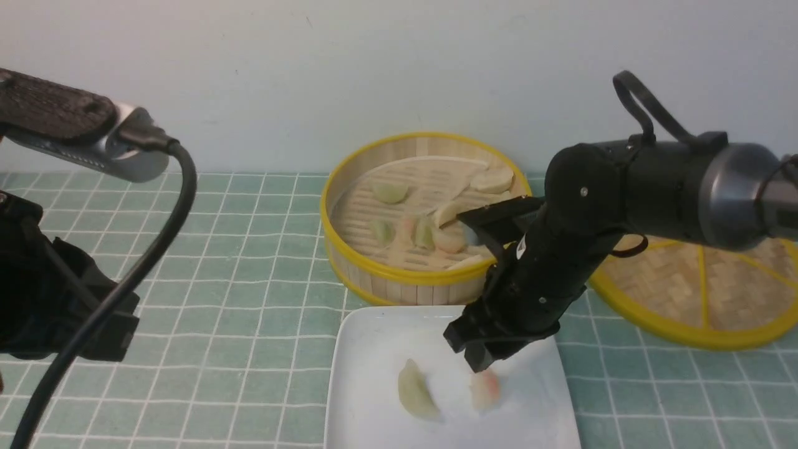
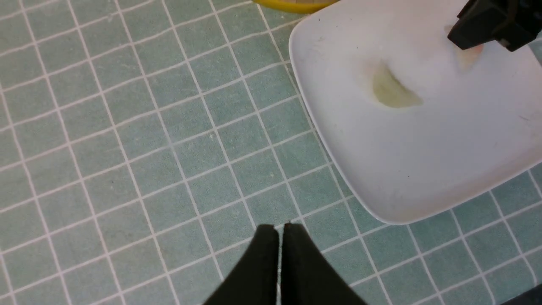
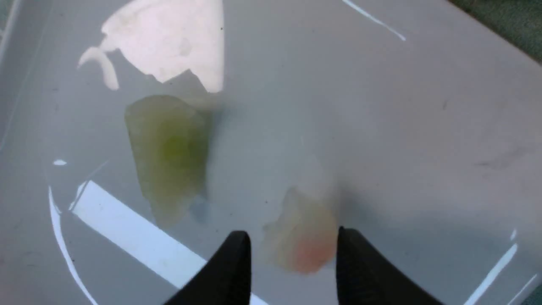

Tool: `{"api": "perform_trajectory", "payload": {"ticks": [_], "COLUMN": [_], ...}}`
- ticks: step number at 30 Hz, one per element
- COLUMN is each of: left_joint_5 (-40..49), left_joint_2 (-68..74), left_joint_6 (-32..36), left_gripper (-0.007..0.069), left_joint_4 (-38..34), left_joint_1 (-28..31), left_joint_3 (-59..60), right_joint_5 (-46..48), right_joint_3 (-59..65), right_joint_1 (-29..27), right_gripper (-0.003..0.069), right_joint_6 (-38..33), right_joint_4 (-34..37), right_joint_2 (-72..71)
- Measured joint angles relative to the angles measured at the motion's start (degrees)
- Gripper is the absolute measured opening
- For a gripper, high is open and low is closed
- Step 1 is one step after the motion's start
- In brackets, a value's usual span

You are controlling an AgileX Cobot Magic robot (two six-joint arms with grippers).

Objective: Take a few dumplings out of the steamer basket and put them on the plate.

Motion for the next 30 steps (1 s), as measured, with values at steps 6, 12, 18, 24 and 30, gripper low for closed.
{"api": "perform_trajectory", "payload": {"ticks": [6, 12, 18, 24, 30], "left_joint_5": [-1.24, -7.56, -12.32, -13.56, -15.22], "left_joint_2": [0.0, 0.0, 0.0, 0.0, 0.0], "left_joint_6": [0.99, 1.57, 1.75, 1.82, 3.1], "left_gripper": [-0.0006, -0.0006, -0.0006, -0.0006, -0.0006], "left_joint_4": [0.07, 0.07, 0.07, 0.07, 0.02], "left_joint_1": [0.0, 0.0, 0.0, 0.0, 0.0], "left_joint_3": [0.0, 0.0, 0.0, 0.05, 0.05], "right_joint_5": [6.0, 6.89, -0.56, -16.8, -24.25], "right_joint_3": [-5.57, -7.91, 3.31, 25.06, 42.63], "right_joint_1": [0.0, 0.0, 0.0, 0.0, 0.0], "right_gripper": [0.0387, 0.0255, 0.002, -0.0012, -0.0012], "right_joint_6": [2.79, 6.15, 12.03, 13.62, 20.89], "right_joint_4": [-0.77, -4.41, -15.49, -21.42, -25.79], "right_joint_2": [-5.08, -21.89, -49.78, -78.0, -99.64]}}
